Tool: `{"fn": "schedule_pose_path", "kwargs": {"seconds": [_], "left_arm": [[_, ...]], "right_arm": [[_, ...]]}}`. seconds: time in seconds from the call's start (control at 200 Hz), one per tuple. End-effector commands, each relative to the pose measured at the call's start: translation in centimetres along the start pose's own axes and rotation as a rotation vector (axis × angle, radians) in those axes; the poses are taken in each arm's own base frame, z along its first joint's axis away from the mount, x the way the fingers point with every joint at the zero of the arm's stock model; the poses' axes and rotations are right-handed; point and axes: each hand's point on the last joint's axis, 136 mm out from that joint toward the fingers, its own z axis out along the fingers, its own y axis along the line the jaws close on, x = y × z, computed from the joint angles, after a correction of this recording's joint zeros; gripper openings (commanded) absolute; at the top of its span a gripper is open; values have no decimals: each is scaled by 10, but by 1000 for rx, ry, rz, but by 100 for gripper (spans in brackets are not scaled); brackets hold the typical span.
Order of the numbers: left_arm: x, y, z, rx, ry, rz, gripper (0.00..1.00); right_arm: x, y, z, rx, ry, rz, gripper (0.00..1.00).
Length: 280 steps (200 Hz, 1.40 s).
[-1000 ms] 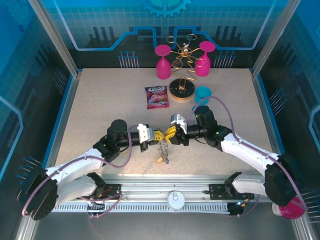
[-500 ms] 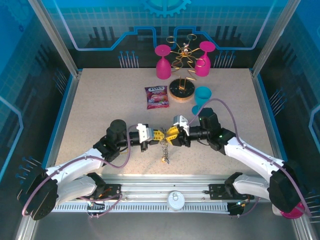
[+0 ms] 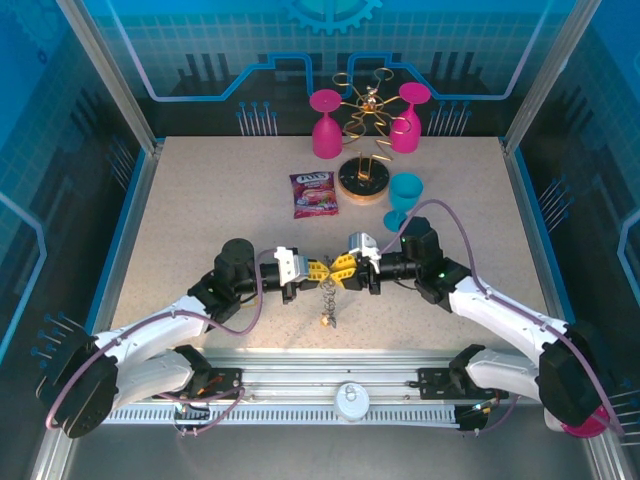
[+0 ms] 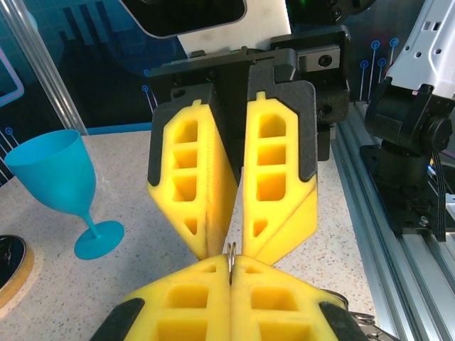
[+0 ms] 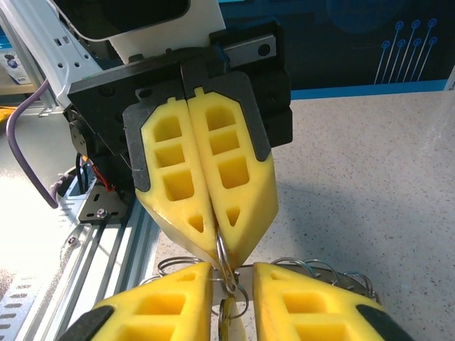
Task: Put the keys on the keyring
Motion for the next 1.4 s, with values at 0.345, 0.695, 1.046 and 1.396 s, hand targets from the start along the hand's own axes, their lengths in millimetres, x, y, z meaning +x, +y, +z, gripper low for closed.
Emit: {"fn": "schedule_pose_path", "kwargs": {"seconds": [0.345,0.695,1.046,1.396], "left_arm": [[2,13,0,-80,37,8,8],[37,18,1,-62,278,25,12],[23,8,3,6,232,49,0],[-2,4,-3,-32,54,90,0]], "right_arm": [[-7,-1,0,29,73,-89,0],[15,1,12,25,415,-105,0],[-14,5,20,8,303,-129,0],[8,-4,-5,74,156,20,29]]}}
